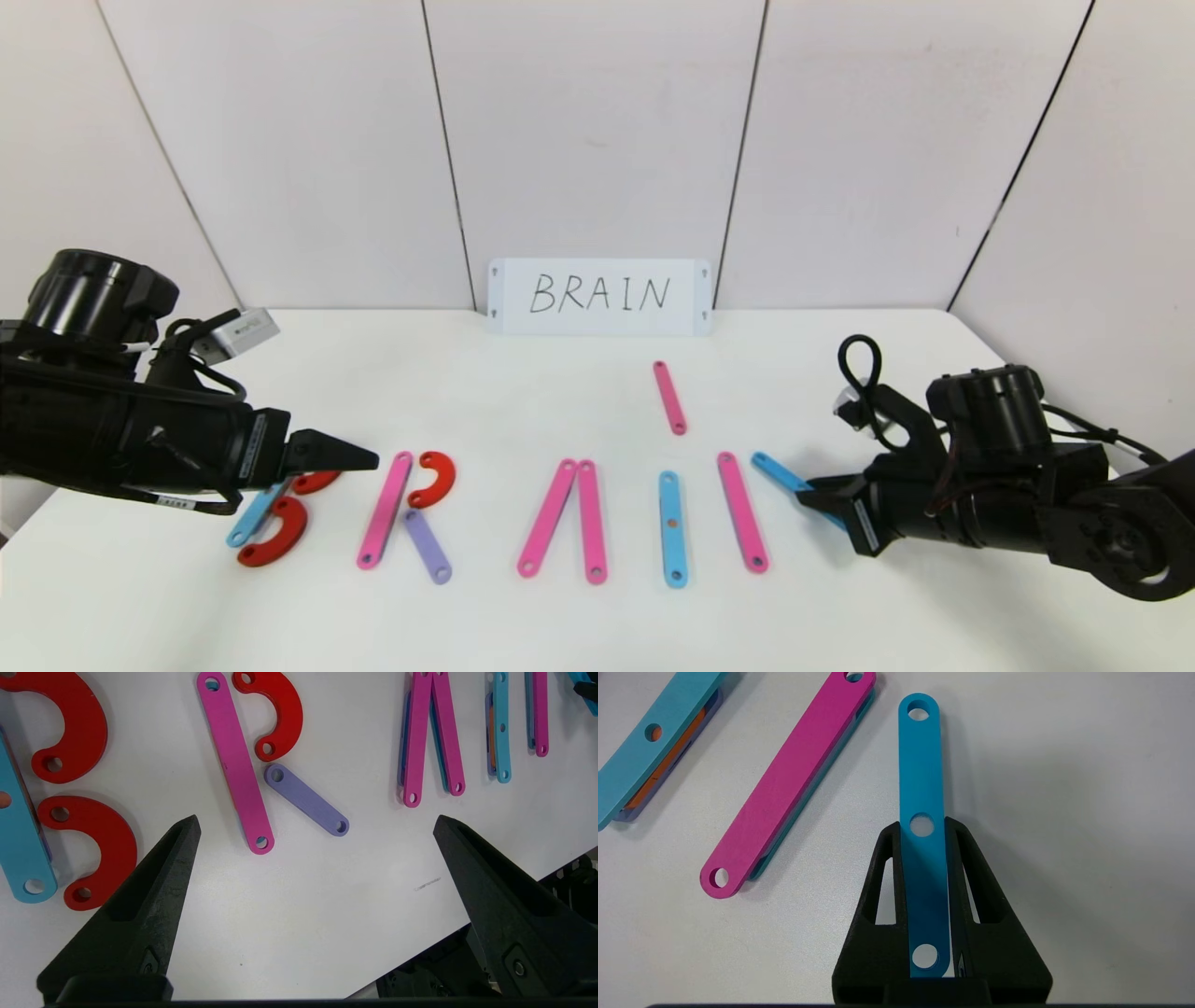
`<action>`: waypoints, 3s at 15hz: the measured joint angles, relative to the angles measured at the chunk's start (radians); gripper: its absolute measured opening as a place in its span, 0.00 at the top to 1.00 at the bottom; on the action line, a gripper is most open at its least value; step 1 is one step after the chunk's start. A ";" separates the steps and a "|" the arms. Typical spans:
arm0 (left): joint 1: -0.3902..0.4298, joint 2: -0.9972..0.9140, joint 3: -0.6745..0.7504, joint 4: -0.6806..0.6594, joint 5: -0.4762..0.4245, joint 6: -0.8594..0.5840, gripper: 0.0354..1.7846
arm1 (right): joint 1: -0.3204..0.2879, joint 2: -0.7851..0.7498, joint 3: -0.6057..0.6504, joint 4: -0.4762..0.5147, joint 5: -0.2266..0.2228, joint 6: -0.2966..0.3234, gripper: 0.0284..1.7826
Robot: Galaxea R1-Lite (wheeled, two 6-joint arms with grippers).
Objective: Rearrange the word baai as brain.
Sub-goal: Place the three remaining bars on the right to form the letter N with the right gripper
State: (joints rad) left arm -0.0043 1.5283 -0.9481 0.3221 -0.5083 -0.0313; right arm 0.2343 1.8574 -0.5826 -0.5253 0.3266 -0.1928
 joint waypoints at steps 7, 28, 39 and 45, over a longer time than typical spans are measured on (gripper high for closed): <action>0.000 0.002 0.000 0.000 0.000 0.000 0.02 | 0.003 0.056 -0.005 -0.071 0.000 -0.001 0.86; 0.000 0.002 0.000 0.000 0.000 0.000 0.02 | 0.013 0.067 -0.003 -0.081 0.000 0.003 0.57; -0.007 0.002 0.003 0.001 0.000 0.000 0.02 | 0.000 0.028 -0.017 -0.088 -0.006 0.016 0.03; -0.013 0.002 0.011 0.000 0.000 0.000 0.02 | 0.044 -0.002 -0.191 0.036 -0.097 0.084 0.03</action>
State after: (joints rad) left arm -0.0168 1.5306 -0.9374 0.3221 -0.5083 -0.0317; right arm 0.2779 1.8555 -0.7740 -0.4891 0.2298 -0.1091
